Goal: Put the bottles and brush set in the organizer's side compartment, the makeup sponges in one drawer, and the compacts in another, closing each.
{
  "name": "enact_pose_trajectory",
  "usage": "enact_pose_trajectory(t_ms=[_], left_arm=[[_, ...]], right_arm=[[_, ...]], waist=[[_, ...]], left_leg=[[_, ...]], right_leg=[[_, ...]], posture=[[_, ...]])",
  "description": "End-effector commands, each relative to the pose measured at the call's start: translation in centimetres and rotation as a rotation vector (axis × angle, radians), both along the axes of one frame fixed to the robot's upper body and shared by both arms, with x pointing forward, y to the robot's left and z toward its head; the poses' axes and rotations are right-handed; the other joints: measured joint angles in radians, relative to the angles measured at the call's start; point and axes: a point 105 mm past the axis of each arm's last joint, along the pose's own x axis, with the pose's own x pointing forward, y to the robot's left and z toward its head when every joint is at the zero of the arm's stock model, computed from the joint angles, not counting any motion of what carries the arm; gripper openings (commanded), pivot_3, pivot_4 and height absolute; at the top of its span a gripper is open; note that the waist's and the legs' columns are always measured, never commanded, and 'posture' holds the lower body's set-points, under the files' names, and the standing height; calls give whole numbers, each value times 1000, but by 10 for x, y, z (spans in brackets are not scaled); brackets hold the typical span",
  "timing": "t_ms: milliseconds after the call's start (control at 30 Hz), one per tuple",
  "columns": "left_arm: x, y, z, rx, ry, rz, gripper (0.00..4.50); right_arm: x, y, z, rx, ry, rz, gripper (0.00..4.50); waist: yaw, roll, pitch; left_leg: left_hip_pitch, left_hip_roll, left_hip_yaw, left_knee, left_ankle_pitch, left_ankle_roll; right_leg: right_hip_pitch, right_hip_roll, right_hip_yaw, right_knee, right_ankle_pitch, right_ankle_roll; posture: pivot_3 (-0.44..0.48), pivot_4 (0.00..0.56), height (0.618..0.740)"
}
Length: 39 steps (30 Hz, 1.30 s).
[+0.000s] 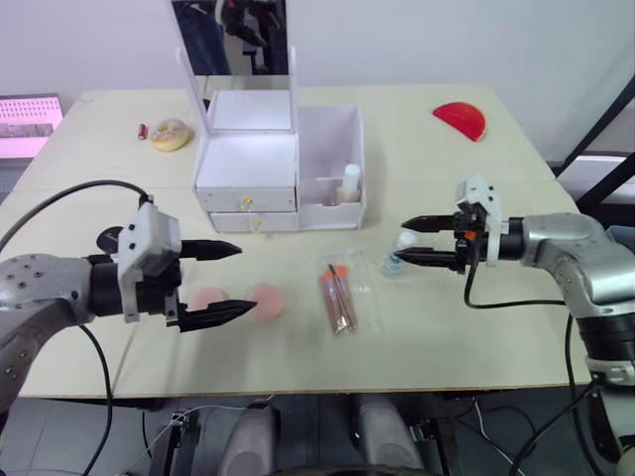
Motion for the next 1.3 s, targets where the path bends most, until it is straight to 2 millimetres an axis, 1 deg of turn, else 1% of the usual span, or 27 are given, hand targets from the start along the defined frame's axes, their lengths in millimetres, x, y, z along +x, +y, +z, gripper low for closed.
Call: enact_pose_trajectory(t_ms=[33, 67, 100, 300, 433, 533, 667, 767, 833, 933, 1067, 1167, 1300], left_arm=[[-3, -4, 6, 17, -32, -21, 4500], [-3, -5, 6, 17, -31, -21, 4500], [-3, -5, 6, 16, -29, -21, 4500], [-2, -5, 7, 19, -27, -19, 4500], [0, -3, 6, 23, -26, -5, 4500], [3, 4, 4, 27, -24, 29, 4500], [10, 16, 3, 31, -28, 88, 4500], [14, 22, 3, 27, -38, 116, 4500], [15, 24, 6, 10, -46, 126, 4500], [17, 26, 11, 4, -62, 141, 4500], [17, 27, 20, -2, -93, 159, 4500], [14, 25, 31, -12, -113, 176, 4500], [9, 23, 41, -24, -126, 194, 4500]], right_arm=[[1, 2, 14, 9, -55, 18, 1324], [1, 3, 14, 9, -56, 19, 743], [1, 3, 14, 11, -56, 20, 667], [-1, 4, 15, 15, -61, 27, 668], [-1, 7, 24, 30, -87, 35, 668], [-4, 16, 53, 55, -134, 85, 668], [-6, 38, 97, 54, -190, 174, 668], [0, 57, 128, 92, -206, 210, 668], [8, 68, 147, 132, -220, 229, 668], [25, 84, 164, 168, -238, 222, 668], [44, 104, 162, 125, -260, 232, 668], [62, 115, 151, 58, -278, 211, 668], [76, 122, 139, 11, -282, 202, 668]], waist=[[0, 0, 0], [0, 0, 0], [0, 0, 0], [0, 0, 0], [-1, 0, 0], [-3, 1, 1], [-4, 2, 1], [-4, 2, 1], [-3, 1, 1], [-2, 1, 1], [-3, 1, 1], [-4, 1, 1], [-5, 2, 1]], left_leg=[[0, 0, 0, 0, 0, 0], [0, 0, 0, 0, 0, 0], [0, 0, 0, 0, 0, 0], [0, 0, 0, 0, 0, 0], [0, 0, 0, 0, 0, 0], [0, 0, 0, 0, 0, 0], [1, 0, 0, 0, 0, 0], [0, 0, 0, -1, 0, 0], [-1, 0, 0, -1, 0, 0], [-2, 0, 0, -1, 0, 0], [-4, 0, 0, -2, 0, 0], [-4, 0, 0, -2, 0, 0], [-5, 0, 0, -3, 0, 0]], right_leg=[[0, 0, 0, 0, 0, 0], [0, 0, 0, 0, 0, 0], [0, 0, 0, 0, 0, 0], [0, 0, 0, 0, 0, 0], [0, 0, 0, 0, 0, 0], [0, 0, 0, 0, 0, 0], [-1, 0, 0, 1, 0, 0], [-2, 0, 0, 1, 0, 0], [-2, 0, 0, 1, 0, 0], [-3, 0, 0, 0, 0, -1], [-5, 0, 0, 0, 1, 0], [-6, 0, 0, 0, 1, 2], [-6, 0, 0, -1, 2, 4]], posture=[[0, 150, 739], [0, 150, 739], [0, 150, 739], [0, 150, 739], [0, 150, 739], [0, 150, 739], [0, 150, 739], [0, 150, 739], [0, 150, 739], [0, 150, 739], [0, 150, 739], [0, 150, 739], [0, 150, 739]])
